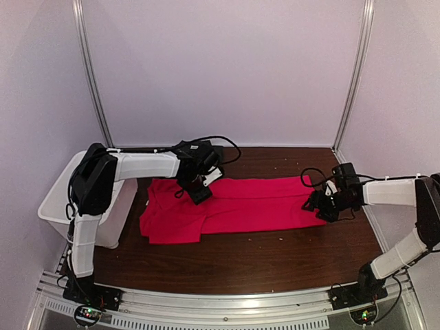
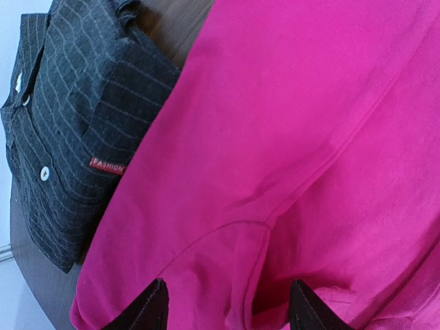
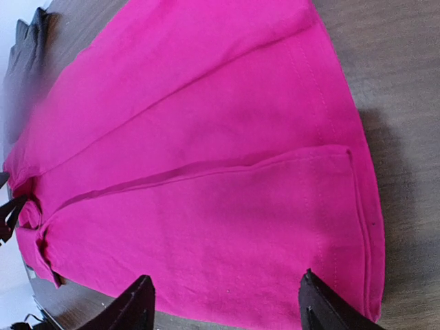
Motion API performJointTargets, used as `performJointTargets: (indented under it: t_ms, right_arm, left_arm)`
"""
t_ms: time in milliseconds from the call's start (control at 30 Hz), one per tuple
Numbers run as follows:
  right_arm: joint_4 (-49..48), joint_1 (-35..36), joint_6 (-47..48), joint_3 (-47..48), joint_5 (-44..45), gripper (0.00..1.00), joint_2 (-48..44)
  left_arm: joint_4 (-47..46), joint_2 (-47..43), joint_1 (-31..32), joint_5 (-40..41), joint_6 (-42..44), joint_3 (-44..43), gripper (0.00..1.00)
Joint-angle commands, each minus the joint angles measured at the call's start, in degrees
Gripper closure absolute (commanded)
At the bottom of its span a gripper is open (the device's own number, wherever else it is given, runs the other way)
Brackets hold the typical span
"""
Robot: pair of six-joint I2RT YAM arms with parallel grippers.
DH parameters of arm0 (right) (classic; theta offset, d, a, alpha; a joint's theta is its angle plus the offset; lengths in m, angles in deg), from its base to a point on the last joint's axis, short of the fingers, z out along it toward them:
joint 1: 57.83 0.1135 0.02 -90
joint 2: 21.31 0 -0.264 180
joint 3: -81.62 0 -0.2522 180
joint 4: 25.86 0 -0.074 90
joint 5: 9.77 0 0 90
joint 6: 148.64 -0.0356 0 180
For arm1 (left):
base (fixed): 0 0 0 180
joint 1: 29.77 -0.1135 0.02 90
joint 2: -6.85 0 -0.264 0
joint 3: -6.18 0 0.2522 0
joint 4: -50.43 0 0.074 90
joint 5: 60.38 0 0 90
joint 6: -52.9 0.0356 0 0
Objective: Fold and stack the mixed laundry pile
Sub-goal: Fold the 1/3-folded T-shirt at the center of the board.
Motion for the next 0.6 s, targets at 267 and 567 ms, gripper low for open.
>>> performJointTargets:
  t_ms: [267, 567]
  right_arm:
    - [-2.3, 11.7, 0.8, 4.2, -4.3, 0.37, -7.0]
    - [-13.5, 29.9, -6.4, 10.8, -3.6, 0.45, 6.2]
  left_arm:
    - [-4.3, -36.1, -2.5, -11.1, -33.0, 30.7, 0.38]
    - [-0.1, -50.0, 3.5, -6.2, -55.3, 49.2, 0.47]
